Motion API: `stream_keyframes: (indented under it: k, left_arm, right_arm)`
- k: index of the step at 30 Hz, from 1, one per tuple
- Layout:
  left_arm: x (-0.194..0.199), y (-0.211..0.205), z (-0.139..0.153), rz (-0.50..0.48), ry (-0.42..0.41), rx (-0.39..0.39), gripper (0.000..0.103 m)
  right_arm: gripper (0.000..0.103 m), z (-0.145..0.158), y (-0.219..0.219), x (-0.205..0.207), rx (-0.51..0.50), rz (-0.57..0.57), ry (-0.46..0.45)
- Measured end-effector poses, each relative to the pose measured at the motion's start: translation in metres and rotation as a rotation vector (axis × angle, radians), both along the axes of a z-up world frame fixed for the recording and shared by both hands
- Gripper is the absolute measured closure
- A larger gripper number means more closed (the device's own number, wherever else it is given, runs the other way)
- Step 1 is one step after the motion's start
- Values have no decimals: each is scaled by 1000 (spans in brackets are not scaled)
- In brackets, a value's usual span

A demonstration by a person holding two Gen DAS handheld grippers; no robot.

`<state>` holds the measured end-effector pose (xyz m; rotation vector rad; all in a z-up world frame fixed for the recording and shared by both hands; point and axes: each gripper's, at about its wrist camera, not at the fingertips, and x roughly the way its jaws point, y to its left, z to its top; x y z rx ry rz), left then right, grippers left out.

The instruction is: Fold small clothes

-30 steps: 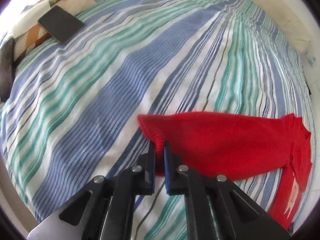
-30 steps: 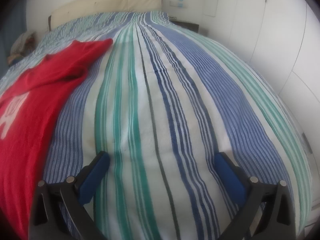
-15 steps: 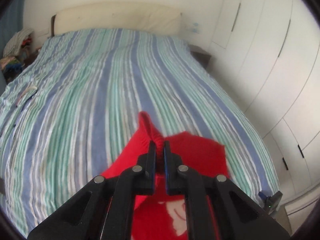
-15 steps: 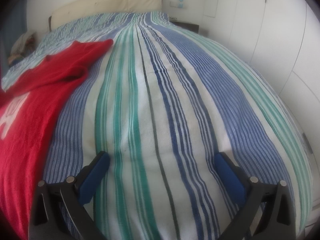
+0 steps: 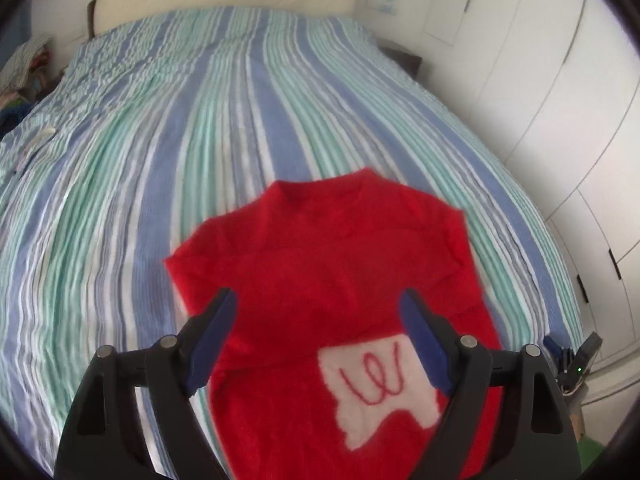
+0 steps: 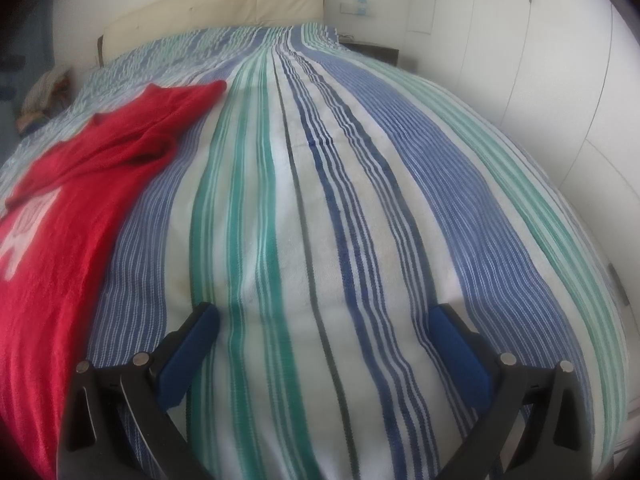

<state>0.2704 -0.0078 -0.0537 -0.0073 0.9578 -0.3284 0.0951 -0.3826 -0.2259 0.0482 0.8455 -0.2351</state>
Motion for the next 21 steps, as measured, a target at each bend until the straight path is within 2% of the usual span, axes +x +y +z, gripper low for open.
stream_keyframes:
  k: [3, 5, 7, 8, 11, 12, 14, 15, 17, 18, 21]
  left_arm:
    - [-26, 56, -34, 90, 16, 71, 17]
    - [-38, 74, -59, 87, 55, 118, 21]
    - [-46, 73, -79, 52, 91, 130, 29]
    - [-48, 66, -86, 36, 95, 131, 29]
    - [-43, 42, -100, 26, 55, 164, 30]
    - [-37, 35, -106, 37, 43, 182, 33]
    - [-24, 27, -119, 82, 36, 214, 55]
    - [-19, 27, -125, 106, 34, 205, 96]
    - [-17, 38, -132, 210, 28, 195, 99]
    - [-18, 49, -135, 246, 31, 151, 99]
    - [-31, 55, -140, 254, 15, 134, 99]
  right_arm:
    - [0, 0, 0, 0, -1, 0, 0]
    - [0, 0, 0, 0, -5, -1, 0]
    - [0, -1, 0, 1, -12, -3, 1]
    - [0, -1, 1, 1, -16, -3, 2]
    - [0, 0, 2, 2, -23, -4, 5]
    - [0, 0, 2, 2, -21, -5, 5]
    - [0, 0, 2, 2, -20, -4, 5]
    - [0, 0, 2, 2, -21, -5, 5]
    - [0, 0, 2, 2, -22, -5, 5]
    - [0, 0, 2, 2, -22, -5, 5]
    - [0, 0, 3, 1, -23, -5, 5]
